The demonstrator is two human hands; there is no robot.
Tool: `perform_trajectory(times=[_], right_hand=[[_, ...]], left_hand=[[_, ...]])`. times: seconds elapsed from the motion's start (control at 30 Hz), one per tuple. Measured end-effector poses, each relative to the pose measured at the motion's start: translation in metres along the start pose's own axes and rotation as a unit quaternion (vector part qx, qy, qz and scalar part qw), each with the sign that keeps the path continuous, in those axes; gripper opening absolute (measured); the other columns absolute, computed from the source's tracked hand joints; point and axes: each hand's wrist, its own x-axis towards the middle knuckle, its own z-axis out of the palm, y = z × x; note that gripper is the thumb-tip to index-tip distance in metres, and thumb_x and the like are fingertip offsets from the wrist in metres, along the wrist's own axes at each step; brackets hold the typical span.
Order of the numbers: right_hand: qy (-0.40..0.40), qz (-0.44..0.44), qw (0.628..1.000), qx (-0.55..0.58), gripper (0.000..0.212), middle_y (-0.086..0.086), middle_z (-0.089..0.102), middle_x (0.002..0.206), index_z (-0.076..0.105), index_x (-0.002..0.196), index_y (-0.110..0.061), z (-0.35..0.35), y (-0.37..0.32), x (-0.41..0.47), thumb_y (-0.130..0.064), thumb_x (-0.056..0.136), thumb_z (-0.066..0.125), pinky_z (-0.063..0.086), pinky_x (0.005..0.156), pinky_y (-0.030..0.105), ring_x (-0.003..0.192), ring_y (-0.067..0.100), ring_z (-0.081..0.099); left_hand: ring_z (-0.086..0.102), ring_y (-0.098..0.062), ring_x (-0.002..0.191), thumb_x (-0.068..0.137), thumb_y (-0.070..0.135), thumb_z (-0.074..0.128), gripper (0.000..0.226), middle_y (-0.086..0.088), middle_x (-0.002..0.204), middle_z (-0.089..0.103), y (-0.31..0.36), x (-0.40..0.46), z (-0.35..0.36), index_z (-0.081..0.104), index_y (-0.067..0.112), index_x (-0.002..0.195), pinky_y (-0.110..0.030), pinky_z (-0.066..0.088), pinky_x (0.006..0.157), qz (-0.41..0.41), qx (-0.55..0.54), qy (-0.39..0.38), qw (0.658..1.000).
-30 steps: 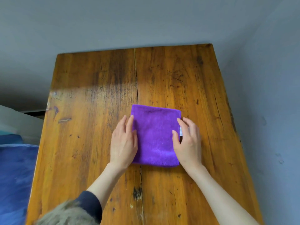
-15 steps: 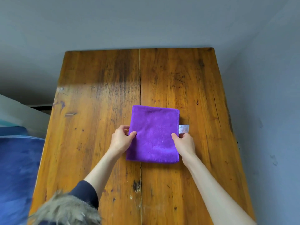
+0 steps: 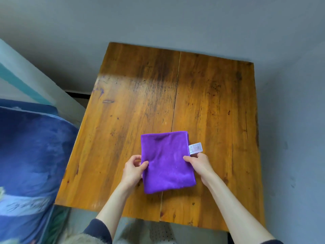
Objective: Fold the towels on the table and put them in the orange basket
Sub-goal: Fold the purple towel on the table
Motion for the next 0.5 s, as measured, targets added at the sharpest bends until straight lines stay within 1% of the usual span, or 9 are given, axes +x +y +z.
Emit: perform_trajectory(times=[0.07, 0.13, 0.17, 0.23, 0.27, 0.33, 0.4, 0.43, 0.5], right_hand=[[-0.039, 0.007, 0.999, -0.003, 0.023, 0.007, 0.066, 0.103, 0.058, 0.106, -0.008, 0.009, -0.003, -0.013, -0.012, 0.085, 0.064, 0.05, 0.065, 0.026, 0.083, 0.017, 0.063], [-0.09, 0.034, 0.995, -0.003, 0.022, 0.014, 0.068, 0.104, 0.061, 0.106, -0.006, 0.021, -0.005, -0.027, -0.011, 0.084, 0.065, 0.042, 0.056, 0.022, 0.078, 0.017, 0.059], [-0.108, 0.043, 0.993, -0.012, 0.025, 0.017, 0.067, 0.1, 0.061, 0.107, -0.003, 0.029, -0.007, -0.036, -0.012, 0.084, 0.065, 0.036, 0.05, 0.021, 0.072, 0.017, 0.054], [-0.141, 0.041, 0.989, -0.035, 0.031, 0.014, 0.056, 0.09, 0.06, 0.112, 0.001, 0.047, -0.009, -0.054, -0.013, 0.084, 0.065, 0.025, 0.044, 0.02, 0.061, 0.013, 0.041], [-0.16, 0.036, 0.986, -0.04, 0.03, 0.011, 0.055, 0.09, 0.06, 0.112, -0.001, 0.058, -0.012, -0.064, -0.013, 0.085, 0.065, 0.026, 0.046, 0.02, 0.061, 0.012, 0.041], [-0.197, 0.02, 0.979, -0.052, 0.021, 0.004, 0.064, 0.091, 0.062, 0.106, -0.009, 0.08, -0.016, -0.087, -0.013, 0.086, 0.064, 0.038, 0.058, 0.024, 0.072, 0.014, 0.054], [-0.227, -0.001, 0.971, -0.07, 0.015, 0.0, 0.068, 0.093, 0.063, 0.102, -0.013, 0.105, -0.02, -0.114, -0.014, 0.087, 0.064, 0.048, 0.071, 0.028, 0.082, 0.015, 0.061], [-0.239, -0.013, 0.967, -0.081, 0.014, 0.0, 0.068, 0.094, 0.063, 0.101, -0.014, 0.118, -0.022, -0.127, -0.015, 0.087, 0.064, 0.05, 0.073, 0.029, 0.083, 0.015, 0.062], [-0.266, -0.034, 0.958, -0.105, 0.015, 0.0, 0.067, 0.092, 0.063, 0.102, -0.013, 0.147, -0.024, -0.155, -0.015, 0.087, 0.063, 0.049, 0.07, 0.028, 0.081, 0.014, 0.06]], left_hand=[[0.059, -0.019, 0.078, 0.088, 0.008, 0.062, 0.01, -0.008, 0.087, 0.057, -0.006, -0.013, -0.016, 0.056, 0.015, 0.094, -0.038, 0.055, 0.065, -0.021, -0.048, -0.01, 0.999], [0.056, -0.013, 0.069, 0.089, 0.007, 0.059, 0.01, -0.006, 0.084, 0.055, -0.011, -0.027, -0.036, 0.055, 0.012, 0.097, -0.023, 0.051, 0.05, -0.031, -0.078, -0.011, 0.996], [0.055, -0.011, 0.066, 0.09, 0.006, 0.059, 0.011, -0.006, 0.083, 0.056, -0.015, -0.034, -0.049, 0.055, 0.011, 0.099, -0.02, 0.049, 0.046, -0.035, -0.092, -0.009, 0.995], [0.055, -0.011, 0.067, 0.09, 0.007, 0.058, 0.012, -0.005, 0.086, 0.057, -0.025, -0.05, -0.076, 0.056, 0.01, 0.1, -0.019, 0.048, 0.046, -0.047, -0.122, -0.008, 0.991], [0.055, -0.012, 0.07, 0.09, 0.008, 0.058, 0.011, -0.005, 0.089, 0.059, -0.03, -0.058, -0.091, 0.056, 0.012, 0.1, -0.021, 0.049, 0.049, -0.051, -0.135, -0.01, 0.99], [0.055, -0.015, 0.072, 0.089, 0.009, 0.059, 0.01, -0.003, 0.09, 0.061, -0.043, -0.076, -0.123, 0.057, 0.015, 0.097, -0.023, 0.05, 0.054, -0.056, -0.163, -0.008, 0.985], [0.053, -0.017, 0.075, 0.088, 0.009, 0.06, 0.01, -0.003, 0.092, 0.061, -0.057, -0.096, -0.156, 0.057, 0.016, 0.096, -0.026, 0.05, 0.059, -0.055, -0.192, 0.003, 0.98], [0.053, -0.017, 0.077, 0.088, 0.009, 0.06, 0.011, -0.002, 0.093, 0.06, -0.063, -0.106, -0.173, 0.058, 0.016, 0.097, -0.027, 0.049, 0.062, -0.049, -0.206, 0.01, 0.977], [0.053, -0.017, 0.077, 0.088, 0.01, 0.06, 0.013, -0.002, 0.094, 0.059, -0.077, -0.127, -0.207, 0.058, 0.014, 0.1, -0.028, 0.048, 0.064, -0.036, -0.229, 0.026, 0.972]])
